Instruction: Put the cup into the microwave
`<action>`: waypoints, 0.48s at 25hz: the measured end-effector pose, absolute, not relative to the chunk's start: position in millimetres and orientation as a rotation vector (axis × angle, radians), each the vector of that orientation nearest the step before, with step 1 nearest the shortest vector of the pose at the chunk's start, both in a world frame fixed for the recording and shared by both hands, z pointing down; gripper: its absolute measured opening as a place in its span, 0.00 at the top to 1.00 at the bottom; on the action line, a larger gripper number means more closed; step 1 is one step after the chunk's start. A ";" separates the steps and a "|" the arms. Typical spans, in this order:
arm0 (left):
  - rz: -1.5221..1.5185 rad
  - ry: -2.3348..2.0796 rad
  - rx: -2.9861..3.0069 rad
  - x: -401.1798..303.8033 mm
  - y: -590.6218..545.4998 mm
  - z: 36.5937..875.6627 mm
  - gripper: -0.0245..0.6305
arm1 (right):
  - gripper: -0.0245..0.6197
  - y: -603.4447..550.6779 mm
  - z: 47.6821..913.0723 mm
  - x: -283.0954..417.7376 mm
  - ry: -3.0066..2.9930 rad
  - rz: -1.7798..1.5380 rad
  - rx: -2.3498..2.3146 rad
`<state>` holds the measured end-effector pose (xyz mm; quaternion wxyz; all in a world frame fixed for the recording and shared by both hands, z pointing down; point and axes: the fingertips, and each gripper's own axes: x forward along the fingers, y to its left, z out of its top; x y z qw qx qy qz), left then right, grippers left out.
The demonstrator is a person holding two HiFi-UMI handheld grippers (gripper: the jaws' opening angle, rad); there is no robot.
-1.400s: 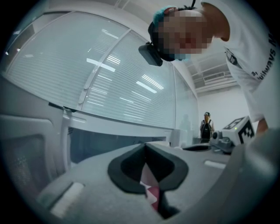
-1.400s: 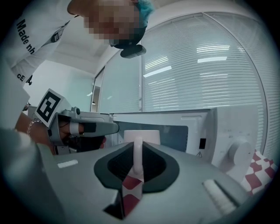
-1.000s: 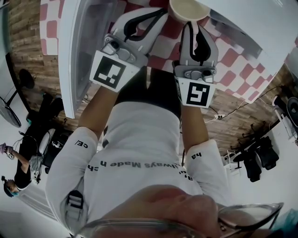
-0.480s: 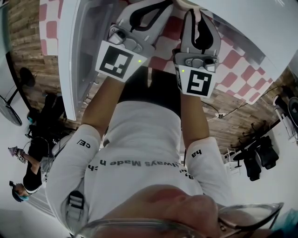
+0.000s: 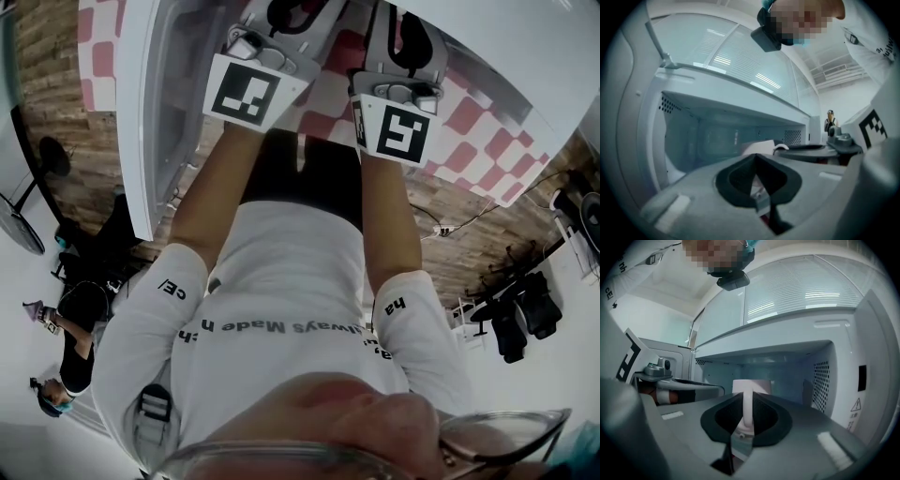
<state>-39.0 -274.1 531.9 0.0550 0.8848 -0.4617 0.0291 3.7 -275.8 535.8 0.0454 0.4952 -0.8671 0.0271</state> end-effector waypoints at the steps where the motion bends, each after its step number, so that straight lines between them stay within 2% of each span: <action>1: 0.098 -1.412 2.683 -39.1 -276.4 534.3 0.96 | 0.91 -277.9 537.8 4.6 -2.641 0.085 1.521; 12: 0.108 -1.457 2.690 -35.8 -295.3 540.7 0.96 | 0.91 -296.5 539.7 6.1 -2.630 0.046 1.557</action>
